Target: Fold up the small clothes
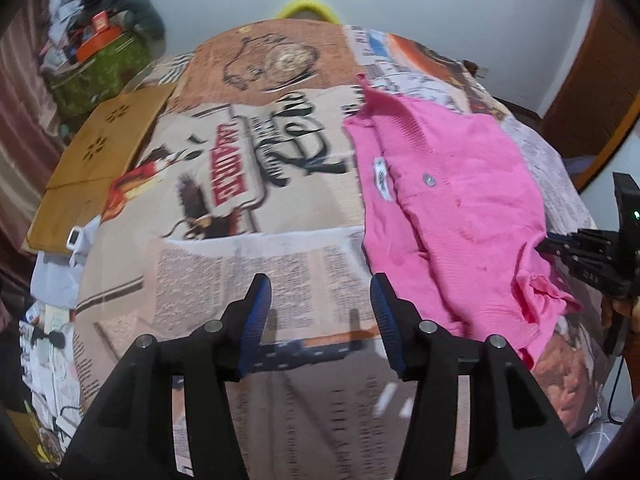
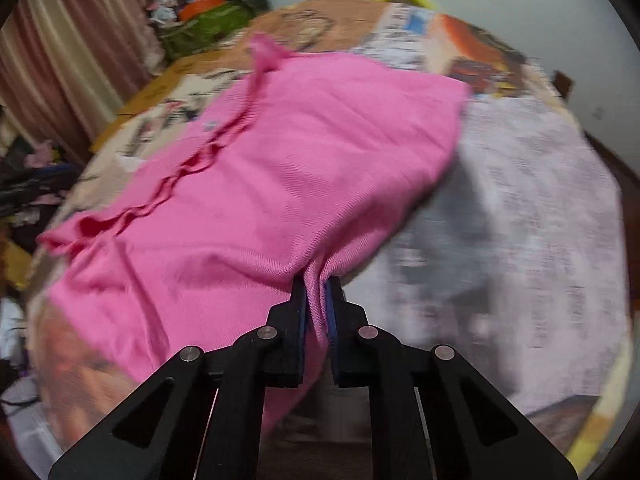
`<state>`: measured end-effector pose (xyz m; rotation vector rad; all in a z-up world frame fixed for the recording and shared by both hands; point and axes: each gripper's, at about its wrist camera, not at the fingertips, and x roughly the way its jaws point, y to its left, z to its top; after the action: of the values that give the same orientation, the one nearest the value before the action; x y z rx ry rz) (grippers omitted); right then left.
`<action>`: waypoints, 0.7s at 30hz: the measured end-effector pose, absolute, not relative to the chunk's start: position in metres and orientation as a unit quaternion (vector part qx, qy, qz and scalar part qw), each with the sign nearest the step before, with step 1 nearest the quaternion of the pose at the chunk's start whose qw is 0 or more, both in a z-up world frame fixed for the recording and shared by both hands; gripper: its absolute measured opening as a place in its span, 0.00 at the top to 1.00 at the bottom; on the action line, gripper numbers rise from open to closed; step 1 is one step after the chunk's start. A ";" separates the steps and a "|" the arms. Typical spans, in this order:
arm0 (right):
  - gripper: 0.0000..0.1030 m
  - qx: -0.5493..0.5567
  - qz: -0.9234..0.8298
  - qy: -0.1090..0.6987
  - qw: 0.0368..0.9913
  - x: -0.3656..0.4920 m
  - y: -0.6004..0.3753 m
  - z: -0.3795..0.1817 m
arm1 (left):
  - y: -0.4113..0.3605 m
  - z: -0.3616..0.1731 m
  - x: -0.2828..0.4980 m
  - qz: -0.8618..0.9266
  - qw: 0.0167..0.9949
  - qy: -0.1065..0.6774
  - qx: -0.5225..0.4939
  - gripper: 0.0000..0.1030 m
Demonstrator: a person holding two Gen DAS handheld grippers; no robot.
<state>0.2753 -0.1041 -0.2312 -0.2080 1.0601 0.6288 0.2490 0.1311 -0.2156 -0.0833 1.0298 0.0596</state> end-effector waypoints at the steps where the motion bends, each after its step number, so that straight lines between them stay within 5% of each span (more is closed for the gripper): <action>1: 0.89 -0.093 0.284 0.499 0.814 0.277 -0.111 -0.229 | 0.124 -0.214 0.250 0.022 0.870 0.491 -0.036 0.49; 6: 0.86 -0.057 0.271 0.487 0.828 0.269 -0.138 -0.208 | 0.086 -0.203 0.252 -0.016 0.874 0.485 -0.022 0.43; 12: 0.62 -0.038 0.306 0.466 0.829 0.241 -0.141 -0.192 | 0.039 -0.198 0.246 -0.042 0.875 0.482 0.020 0.33; 21: 0.60 -0.050 0.350 0.477 0.805 0.214 -0.119 -0.215 | 0.021 -0.213 0.219 -0.053 0.861 0.504 0.029 0.28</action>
<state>0.2141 -0.1194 -0.2155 -0.1073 1.0216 0.7495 0.2187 0.0211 -0.2134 0.0601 1.0579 -0.1113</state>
